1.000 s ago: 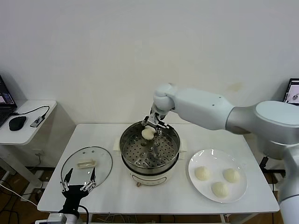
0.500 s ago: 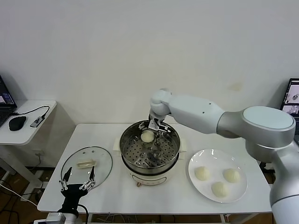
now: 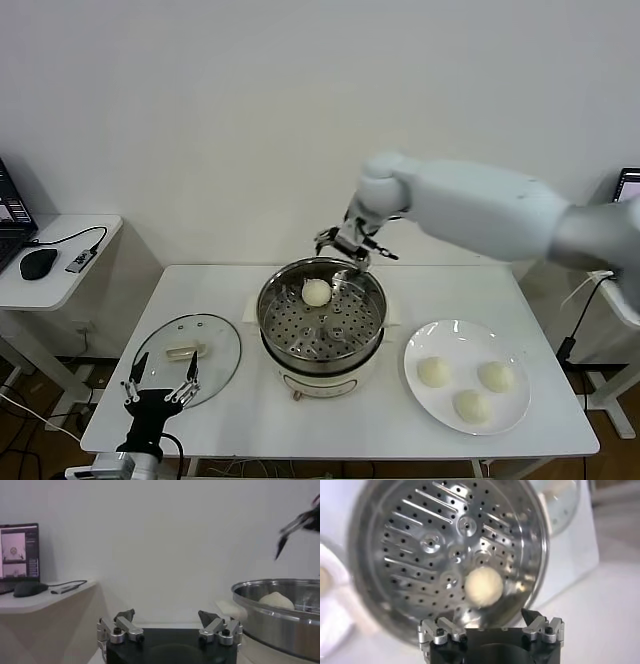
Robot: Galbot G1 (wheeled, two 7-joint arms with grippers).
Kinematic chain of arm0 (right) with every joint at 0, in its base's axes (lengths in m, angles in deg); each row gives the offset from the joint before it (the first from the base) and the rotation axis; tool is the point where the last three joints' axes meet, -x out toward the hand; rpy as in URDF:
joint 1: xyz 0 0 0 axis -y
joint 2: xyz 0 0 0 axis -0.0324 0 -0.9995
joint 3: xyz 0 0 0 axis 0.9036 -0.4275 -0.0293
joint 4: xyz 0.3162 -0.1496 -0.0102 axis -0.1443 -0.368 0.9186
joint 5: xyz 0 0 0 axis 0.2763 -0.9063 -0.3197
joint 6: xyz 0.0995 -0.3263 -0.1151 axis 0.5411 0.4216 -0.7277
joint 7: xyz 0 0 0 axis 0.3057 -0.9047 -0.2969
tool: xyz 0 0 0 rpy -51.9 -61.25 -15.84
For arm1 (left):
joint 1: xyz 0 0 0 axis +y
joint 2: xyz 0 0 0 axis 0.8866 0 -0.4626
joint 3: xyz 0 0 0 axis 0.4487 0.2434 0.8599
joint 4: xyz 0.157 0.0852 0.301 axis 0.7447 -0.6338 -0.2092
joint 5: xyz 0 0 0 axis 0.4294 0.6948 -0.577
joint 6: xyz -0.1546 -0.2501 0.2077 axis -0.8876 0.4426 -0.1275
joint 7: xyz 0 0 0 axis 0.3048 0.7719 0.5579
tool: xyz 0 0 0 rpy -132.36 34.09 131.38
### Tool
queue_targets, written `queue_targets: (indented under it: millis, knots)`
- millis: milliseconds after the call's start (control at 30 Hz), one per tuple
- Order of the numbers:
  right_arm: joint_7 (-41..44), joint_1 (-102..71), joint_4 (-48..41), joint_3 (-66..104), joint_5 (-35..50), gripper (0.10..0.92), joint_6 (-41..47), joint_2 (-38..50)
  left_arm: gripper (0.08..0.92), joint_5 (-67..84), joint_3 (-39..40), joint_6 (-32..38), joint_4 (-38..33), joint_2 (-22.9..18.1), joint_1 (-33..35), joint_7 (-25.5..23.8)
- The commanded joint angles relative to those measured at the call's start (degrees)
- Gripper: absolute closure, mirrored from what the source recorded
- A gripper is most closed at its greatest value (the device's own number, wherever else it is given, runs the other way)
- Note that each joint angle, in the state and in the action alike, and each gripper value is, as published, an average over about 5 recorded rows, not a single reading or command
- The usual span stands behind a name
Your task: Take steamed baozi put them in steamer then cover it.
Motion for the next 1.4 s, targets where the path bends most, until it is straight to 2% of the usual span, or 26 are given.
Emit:
queue_targets:
  millis: [33,200,400,1100,1400]
  knots:
    - [-0.61,1.15,19.77,-0.72,6.29,0.203,24.06,26.33,0.177,-0.01,0.02,-0.17,-0.12,0.17,-0.14,-0.02]
    - [-2.05,-6.08,21.63,-0.36,1.57,0.203,26.21,31.76,0.177,-0.23,0.28,-0.63,-0.28,0.21,-0.49,-0.02]
    - [-3.08,-15.24,20.68,0.27,-2.08,0.203,25.94,32.13,0.177,-0.55,-0.04,-0.62,0.11,0.35,-0.41,0.00]
    - [-5.93,-38.45,7.79,16.00,-8.05,0.203,23.31,20.54,0.177,-0.86,-0.63,-0.58,0.72,-0.46,-0.43,-0.03]
    - [-7.44,-41.34,1.50,18.58,-10.25,0.203,20.56,15.60,0.177,-0.96,-0.52,-0.53,1.37,-0.38,-0.96,-0.06]
